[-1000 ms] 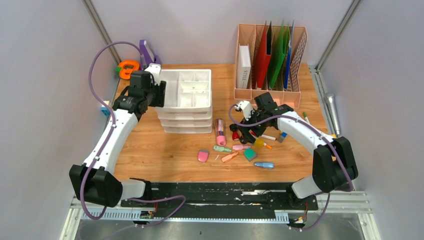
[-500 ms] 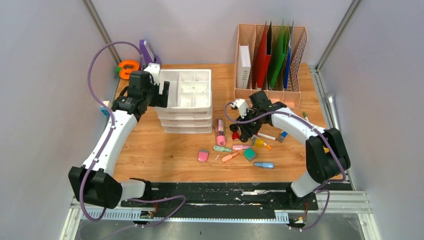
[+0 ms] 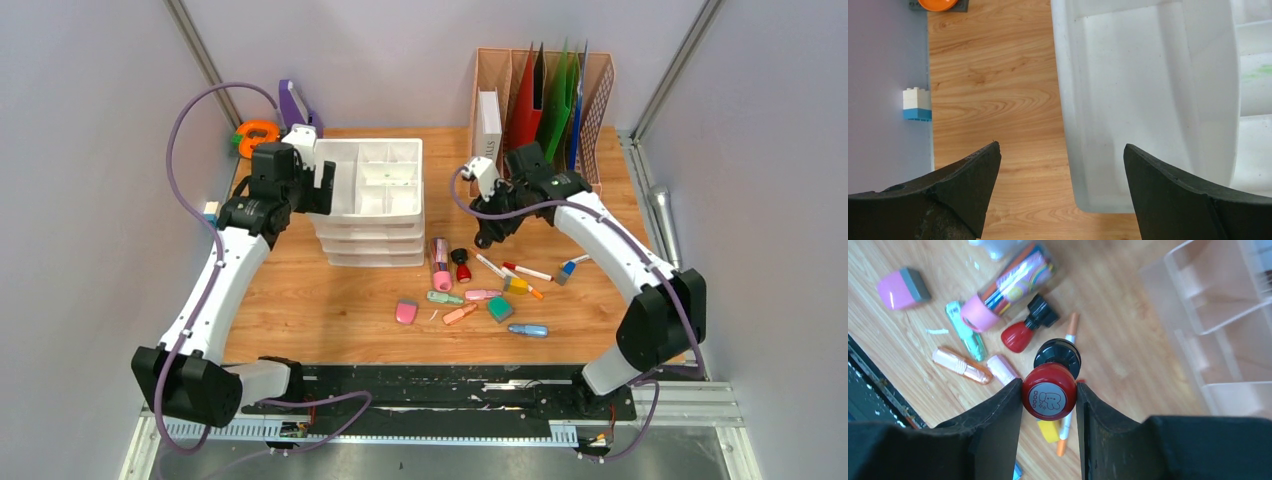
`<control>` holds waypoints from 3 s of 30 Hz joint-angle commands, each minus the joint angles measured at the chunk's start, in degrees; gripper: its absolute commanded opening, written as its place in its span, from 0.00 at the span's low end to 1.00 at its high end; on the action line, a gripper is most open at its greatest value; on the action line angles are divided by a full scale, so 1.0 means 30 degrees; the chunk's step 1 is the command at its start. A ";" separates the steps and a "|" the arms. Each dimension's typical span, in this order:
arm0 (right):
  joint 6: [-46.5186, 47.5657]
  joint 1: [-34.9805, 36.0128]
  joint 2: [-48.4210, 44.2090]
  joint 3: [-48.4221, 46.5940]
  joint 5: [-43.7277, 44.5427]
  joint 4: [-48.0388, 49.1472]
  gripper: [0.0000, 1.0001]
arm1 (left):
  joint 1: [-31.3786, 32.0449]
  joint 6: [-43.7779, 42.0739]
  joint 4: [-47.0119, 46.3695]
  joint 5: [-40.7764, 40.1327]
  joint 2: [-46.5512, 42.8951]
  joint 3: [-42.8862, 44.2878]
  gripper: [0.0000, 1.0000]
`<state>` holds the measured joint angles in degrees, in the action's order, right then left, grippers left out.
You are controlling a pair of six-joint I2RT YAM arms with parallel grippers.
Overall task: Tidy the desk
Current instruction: Pick up the stationery from the center of the board, then place the stationery in the storage box.
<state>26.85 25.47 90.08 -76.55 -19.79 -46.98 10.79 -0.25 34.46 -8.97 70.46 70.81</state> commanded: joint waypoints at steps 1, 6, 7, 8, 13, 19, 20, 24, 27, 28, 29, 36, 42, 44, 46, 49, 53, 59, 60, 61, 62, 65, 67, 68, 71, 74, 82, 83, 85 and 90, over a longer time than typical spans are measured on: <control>0.0233 0.0090 -0.1678 -0.3956 0.0683 -0.1768 0.11 | 0.0008 -0.0562 -0.0726 0.0209 -0.0837 0.0107 1.00; -0.0076 0.0107 -0.1192 -0.8399 0.0157 -0.2062 0.11 | 0.0008 -0.0738 -0.0710 0.0556 -0.0870 0.0128 1.00; -0.0147 0.0127 -0.0866 -0.9458 0.0072 -0.2141 0.11 | 0.0008 -0.0737 -0.0721 0.0595 -0.0869 0.0128 1.00; -0.0222 0.0152 -0.0557 -1.0454 -0.0052 -0.2202 0.11 | 0.0008 -0.0773 -0.0727 0.0606 -0.0854 0.0129 1.00; -0.0528 0.0500 0.1681 -1.5618 -0.0669 -0.2316 0.11 | 0.0008 -0.0943 -0.0792 0.0469 -0.0714 0.0100 1.00; -0.0247 0.1173 0.5102 -2.0749 -0.0423 -0.2736 0.08 | 0.0006 -0.1290 -0.0896 0.0070 -0.0721 0.0085 1.00; -0.0216 0.1337 0.5532 -2.1321 -0.0374 -0.2701 0.08 | 0.0007 -0.1321 -0.0928 -0.0032 -0.0721 0.0078 1.00; -0.0140 0.2079 0.6658 -2.2406 0.0038 -0.1871 0.07 | 0.0008 -0.1668 -0.1241 -0.0085 -0.0587 0.0021 1.00; 0.0044 0.2569 0.7270 -2.2599 0.0567 -0.1208 0.06 | 0.0008 -0.2005 -0.1634 -0.0111 -0.0426 0.0025 1.00; 0.0095 0.2720 0.7513 -2.2794 0.0629 -0.1159 0.06 | 0.0008 -0.2059 -0.1726 -0.0113 -0.0311 0.0047 1.00; 0.0138 0.2878 0.7823 -2.2932 0.0731 -0.1156 0.05 | 0.0008 -0.2100 -0.1810 -0.0092 -0.0267 0.0079 1.00; 0.0344 0.3496 0.8892 -2.2919 0.1329 -0.1141 0.03 | 0.0006 -0.2114 -0.2159 -0.0020 -0.0070 -0.0017 1.00; 0.0406 0.3634 0.9588 -2.2866 0.1465 -0.1155 0.02 | 0.0008 -0.2146 -0.2570 0.0015 -0.0094 -0.0259 1.00; 0.0427 0.3688 0.9828 -2.2880 0.1541 -0.1156 0.01 | 0.0008 -0.2121 -0.2582 0.0131 -0.0054 -0.0238 1.00; 0.0481 0.3765 1.0022 -2.2852 0.1615 -0.1141 0.01 | 0.0008 -0.2114 -0.2554 0.0194 -0.0049 -0.0225 1.00; 0.0608 0.3911 1.0272 -2.2829 0.1784 -0.1253 0.00 | 0.0008 -0.2125 -0.2600 0.0234 -0.0077 -0.0249 1.00; 0.0702 0.4032 1.0328 -2.2714 0.1944 -0.1468 0.00 | 0.0009 -0.2126 -0.2631 0.0279 -0.0105 -0.0303 1.00; 0.1022 0.4248 1.0454 -2.2703 0.2376 -0.1857 0.00 | 0.0007 -0.2116 -0.2667 0.0323 -0.0158 -0.0368 1.00; 0.1056 0.4274 1.0452 -2.2705 0.2385 -0.1994 0.00 | 0.0008 -0.2115 -0.2667 0.0324 -0.0178 -0.0369 1.00; 0.1075 0.4303 1.0438 -2.2705 0.2401 -0.2129 0.00 | 0.0008 -0.2099 -0.2667 0.0325 -0.0186 -0.0391 1.00; 0.1069 0.4332 1.0414 -2.2690 0.2381 -0.2285 0.00 | 0.0008 -0.2092 -0.2653 0.0325 -0.0214 -0.0395 1.00; 0.1051 0.4369 1.0255 -2.2400 0.2384 -0.2609 0.00 | 0.0008 -0.2084 -0.2661 0.0339 -0.0272 -0.0461 1.00; 0.1060 0.4399 1.0115 -2.2294 0.2372 -0.2671 0.00 | 0.0008 -0.2084 -0.2667 0.0352 -0.0285 -0.0505 1.00; 0.1061 0.4425 1.0077 -2.2269 0.2403 -0.2678 0.00 | 0.0008 -0.2092 -0.2667 0.0353 -0.0290 -0.0499 1.00; 0.1147 0.4480 1.0001 -2.2391 0.2514 -0.2682 0.00 | 0.0012 -0.2085 -0.2667 0.0382 -0.0297 -0.0522 1.00; 0.1370 0.4490 1.0154 -2.2415 0.2786 -0.2700 0.00 | 0.0008 -0.2062 -0.2669 0.0376 -0.0325 -0.0516 1.00; 0.1371 0.4515 1.0574 -2.2425 0.2828 -0.3164 0.03 | 0.0008 -0.2048 -0.2722 0.0397 -0.0405 -0.0711 1.00; 0.1367 0.4516 1.0585 -2.2413 0.2834 -0.3187 0.04 | 0.0008 -0.2031 -0.2725 0.0405 -0.0393 -0.0718 1.00; 0.1382 0.4502 1.0598 -2.2414 0.2874 -0.3183 0.07 | 0.0008 -0.2026 -0.2726 0.0437 -0.0355 -0.0695 1.00; 0.1400 0.4514 1.0822 -2.2562 0.3216 -0.3152 0.24 | 0.0008 -0.1971 -0.2729 0.0496 -0.0337 -0.0663 1.00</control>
<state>30.37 38.61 121.84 -142.87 -11.53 -57.28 10.79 -5.91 28.21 -7.97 70.54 68.88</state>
